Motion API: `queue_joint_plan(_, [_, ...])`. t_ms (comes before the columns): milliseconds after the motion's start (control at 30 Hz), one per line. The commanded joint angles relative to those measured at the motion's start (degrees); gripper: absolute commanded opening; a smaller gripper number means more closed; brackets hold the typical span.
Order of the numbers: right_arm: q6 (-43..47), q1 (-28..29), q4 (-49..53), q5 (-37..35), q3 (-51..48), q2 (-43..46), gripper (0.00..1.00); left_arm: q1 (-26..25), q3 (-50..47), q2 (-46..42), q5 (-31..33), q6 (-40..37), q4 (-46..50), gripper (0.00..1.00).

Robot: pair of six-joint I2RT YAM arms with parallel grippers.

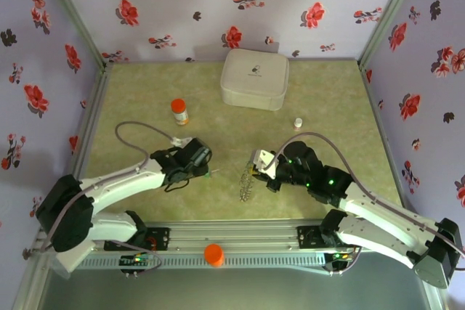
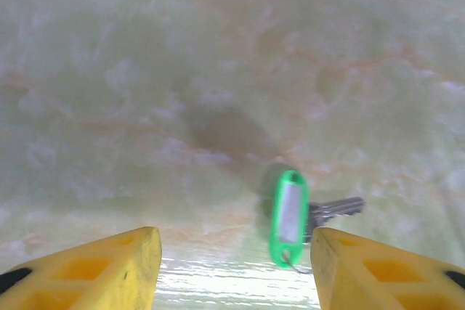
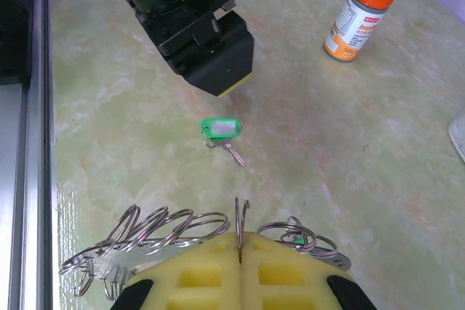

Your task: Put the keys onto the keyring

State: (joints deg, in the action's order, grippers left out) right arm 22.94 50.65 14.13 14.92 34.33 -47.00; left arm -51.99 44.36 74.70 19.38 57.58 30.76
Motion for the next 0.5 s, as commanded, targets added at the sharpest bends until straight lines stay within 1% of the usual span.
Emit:
queue_joint_plan(0, [0.6, 0.5, -2.8, -1.0, -0.4, 0.3, 0.0, -2.9, 5.8, 5.7, 4.7, -5.4, 9.8, 0.58])
queue_joint_plan(67, [0.6, 0.5, -2.6, -1.1, -0.3, 0.3, 0.0, -4.4, 8.4, 8.9, 3.7, -4.3, 11.4, 0.57])
queue_joint_plan(133, [0.6, 0.5, -2.4, -1.1, -0.3, 0.4, 0.0, -4.7, 9.2, 10.5, 1.6, -0.5, 11.5, 0.57])
queue_joint_plan(200, [0.6, 0.6, -2.3, -1.0, -0.3, 0.6, 0.0, -4.7, 7.7, 10.7, -1.5, 3.9, 8.3, 0.57])
queue_joint_plan(300, [0.6, 0.7, -2.3, -1.0, -0.4, 0.7, 0.0, -4.7, 5.2, 10.1, -3.2, 8.6, 3.9, 0.57])
queue_joint_plan(467, [0.8, 1.0, -2.4, -0.9, -0.4, 0.7, 0.0, -4.6, 3.6, 11.1, -5.3, 12.2, -1.2, 0.54])
